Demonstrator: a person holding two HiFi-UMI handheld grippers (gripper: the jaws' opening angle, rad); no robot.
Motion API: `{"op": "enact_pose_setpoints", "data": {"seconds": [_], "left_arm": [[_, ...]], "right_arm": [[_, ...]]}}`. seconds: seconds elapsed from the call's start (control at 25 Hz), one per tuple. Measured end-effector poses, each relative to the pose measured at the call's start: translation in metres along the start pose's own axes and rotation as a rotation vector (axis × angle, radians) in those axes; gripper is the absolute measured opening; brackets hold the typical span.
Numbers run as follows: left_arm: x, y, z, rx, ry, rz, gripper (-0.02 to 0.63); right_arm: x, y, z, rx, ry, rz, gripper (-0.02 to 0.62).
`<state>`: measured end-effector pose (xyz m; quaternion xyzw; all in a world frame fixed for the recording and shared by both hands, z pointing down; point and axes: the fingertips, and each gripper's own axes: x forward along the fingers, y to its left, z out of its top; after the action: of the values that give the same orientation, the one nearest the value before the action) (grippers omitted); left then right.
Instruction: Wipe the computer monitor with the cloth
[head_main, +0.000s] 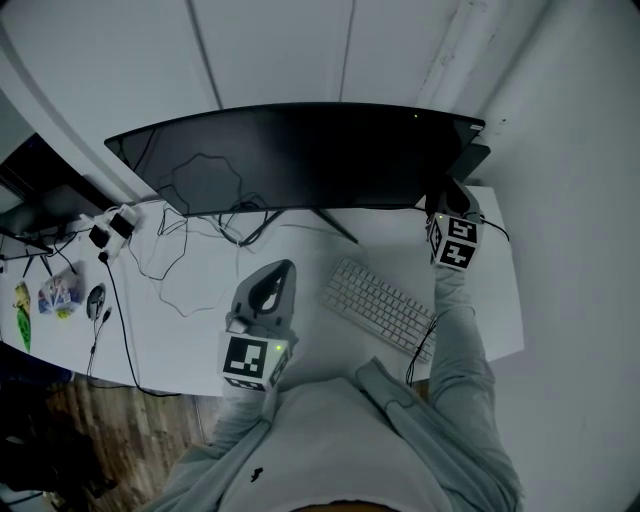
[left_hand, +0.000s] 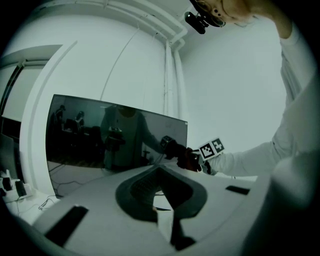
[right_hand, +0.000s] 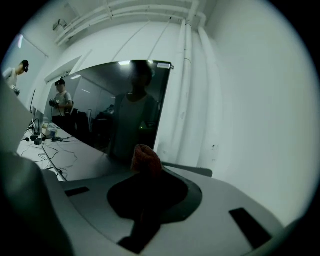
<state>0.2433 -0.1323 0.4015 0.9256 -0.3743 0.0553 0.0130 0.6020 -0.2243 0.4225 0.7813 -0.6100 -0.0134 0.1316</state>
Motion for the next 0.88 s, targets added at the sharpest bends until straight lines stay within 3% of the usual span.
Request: {"op": "enact_pose_setpoints", "data": {"seconds": [0.56, 0.88], "left_arm": [[0.003, -0.04, 0.02, 0.024, -0.056, -0.094, 0.021], [0.001, -0.052, 0.029, 0.032, -0.08, -0.117, 0.021]], "right_arm": [[-0.033, -0.029, 0.125, -0.042, -0.254, -0.075, 0.035], [-0.045, -0.04, 0.174, -0.077, -0.33, -0.099, 0.035]]}}
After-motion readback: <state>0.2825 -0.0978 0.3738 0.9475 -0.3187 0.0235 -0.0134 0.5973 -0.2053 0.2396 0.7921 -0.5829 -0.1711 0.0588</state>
